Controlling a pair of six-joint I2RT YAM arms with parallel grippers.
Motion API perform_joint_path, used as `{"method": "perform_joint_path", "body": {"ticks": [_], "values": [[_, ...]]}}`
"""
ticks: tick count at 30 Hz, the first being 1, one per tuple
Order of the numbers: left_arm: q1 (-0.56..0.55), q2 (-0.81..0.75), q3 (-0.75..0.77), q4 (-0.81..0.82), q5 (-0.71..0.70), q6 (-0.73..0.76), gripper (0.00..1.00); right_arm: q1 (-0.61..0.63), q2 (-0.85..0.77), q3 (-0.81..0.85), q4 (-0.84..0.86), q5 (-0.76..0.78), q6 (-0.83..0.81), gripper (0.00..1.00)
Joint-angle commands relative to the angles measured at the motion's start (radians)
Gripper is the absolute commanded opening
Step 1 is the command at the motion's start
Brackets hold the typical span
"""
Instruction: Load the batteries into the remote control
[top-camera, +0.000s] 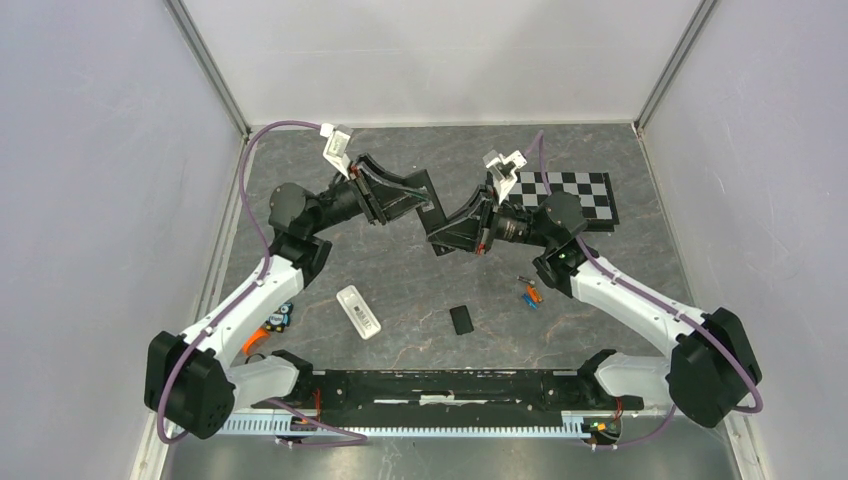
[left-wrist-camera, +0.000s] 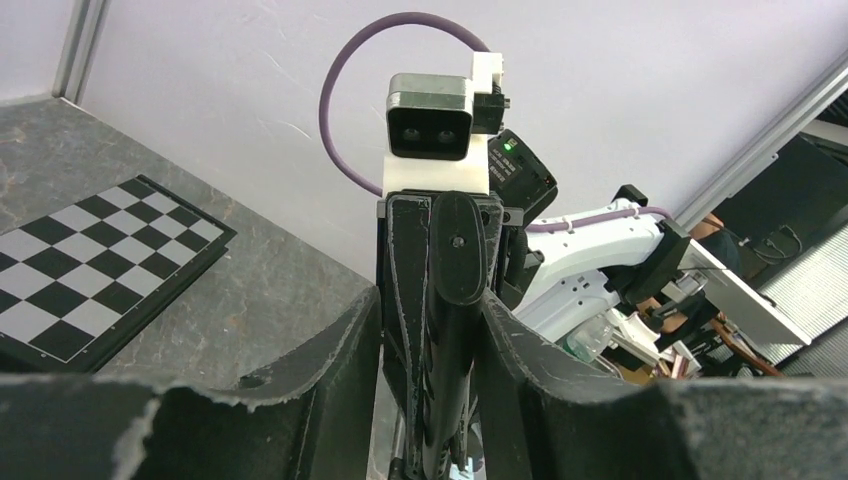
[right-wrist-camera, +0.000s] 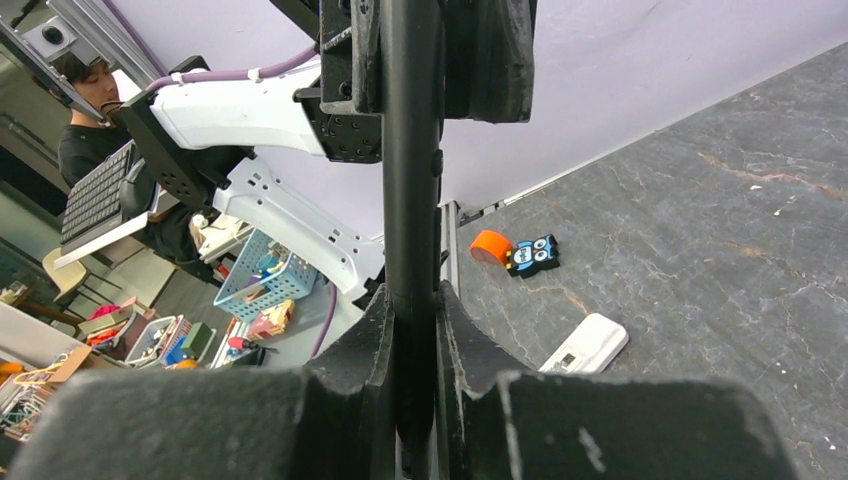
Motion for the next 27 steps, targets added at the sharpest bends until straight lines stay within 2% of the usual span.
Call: {"method": "perform_joint_path", "body": {"ticks": [1,8,11,12,14,15,16,18,19,20,22,27], "values": [[-0.006,-0.012,0.026,-0.035,-0.031,0.012,0.46,0.004,0.013,0.019,0.095,0.019,0.009,0.01],[-0.024,-0.002,0.04,-0.078,-0.065,0.029,0.39,0.01,0.06,0.05,0.117,0.019,0.013,0.02],[-0.029,0.007,0.053,-0.101,-0.057,0.046,0.32,0.011,0.068,0.05,0.129,0.02,0.025,0.02],[-0.029,0.007,0.055,-0.108,-0.056,0.051,0.27,0.011,0.07,0.049,0.131,0.021,0.028,0.02],[-0.03,0.008,0.057,-0.125,-0.057,0.068,0.07,0.011,0.071,0.048,0.132,0.022,0.032,0.04],[-0.029,0.007,0.057,-0.146,-0.064,0.084,0.02,0.01,0.069,0.05,0.12,0.02,0.027,0.08],[-0.03,0.004,0.058,-0.167,-0.075,0.103,0.02,0.01,0.069,0.055,0.096,0.019,0.012,0.17],[-0.03,-0.014,0.064,-0.252,-0.124,0.171,0.02,0.006,0.062,0.076,-0.013,0.031,-0.051,0.48],[-0.029,-0.028,0.068,-0.313,-0.163,0.219,0.02,0.002,0.054,0.087,-0.097,0.045,-0.106,0.59],[-0.03,-0.039,0.077,-0.371,-0.206,0.262,0.02,-0.004,0.041,0.096,-0.174,0.068,-0.156,0.66],[-0.028,-0.065,0.09,-0.514,-0.332,0.35,0.02,-0.025,0.012,0.115,-0.351,0.139,-0.281,0.73],[-0.028,-0.111,0.081,-0.715,-0.599,0.476,0.02,-0.094,-0.078,0.139,-0.756,0.377,-0.478,0.74]]}}
